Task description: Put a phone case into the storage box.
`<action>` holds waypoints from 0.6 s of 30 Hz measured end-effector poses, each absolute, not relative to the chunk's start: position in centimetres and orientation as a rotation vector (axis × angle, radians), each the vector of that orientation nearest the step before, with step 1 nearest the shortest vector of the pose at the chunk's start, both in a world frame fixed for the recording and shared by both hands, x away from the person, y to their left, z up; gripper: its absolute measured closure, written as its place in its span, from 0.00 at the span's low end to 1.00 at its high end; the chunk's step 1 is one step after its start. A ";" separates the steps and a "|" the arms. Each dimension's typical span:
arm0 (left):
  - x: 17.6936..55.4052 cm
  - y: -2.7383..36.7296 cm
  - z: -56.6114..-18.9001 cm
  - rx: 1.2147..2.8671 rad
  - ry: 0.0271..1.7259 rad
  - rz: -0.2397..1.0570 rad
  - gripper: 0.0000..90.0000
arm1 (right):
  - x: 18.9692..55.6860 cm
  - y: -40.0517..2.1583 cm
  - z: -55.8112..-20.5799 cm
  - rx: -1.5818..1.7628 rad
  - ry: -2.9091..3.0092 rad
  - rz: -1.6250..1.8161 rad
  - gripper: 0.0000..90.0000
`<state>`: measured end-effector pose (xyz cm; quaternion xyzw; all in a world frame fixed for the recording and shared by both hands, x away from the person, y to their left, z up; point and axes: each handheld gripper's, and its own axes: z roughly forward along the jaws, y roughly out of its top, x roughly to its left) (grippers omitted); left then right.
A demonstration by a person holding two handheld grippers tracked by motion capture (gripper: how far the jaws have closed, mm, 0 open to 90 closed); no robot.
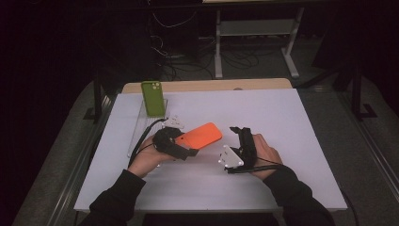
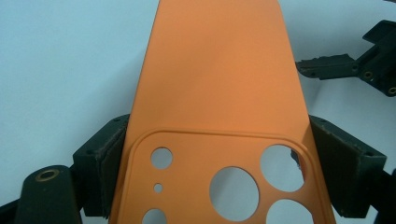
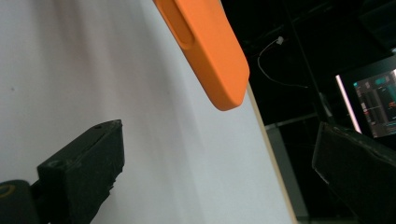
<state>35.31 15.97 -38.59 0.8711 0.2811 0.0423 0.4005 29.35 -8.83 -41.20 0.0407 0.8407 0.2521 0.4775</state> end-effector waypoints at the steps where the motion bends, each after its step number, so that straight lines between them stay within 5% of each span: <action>1: 35.2 16.0 -38.6 2.203 0.717 0.101 0.17 | 29.3 -8.8 -41.2 0.085 2.050 0.603 0.02; 18: 35.1 15.4 -38.3 2.208 0.703 0.107 0.17 | 28.2 -7.4 -42.2 -0.078 1.917 0.478 0.03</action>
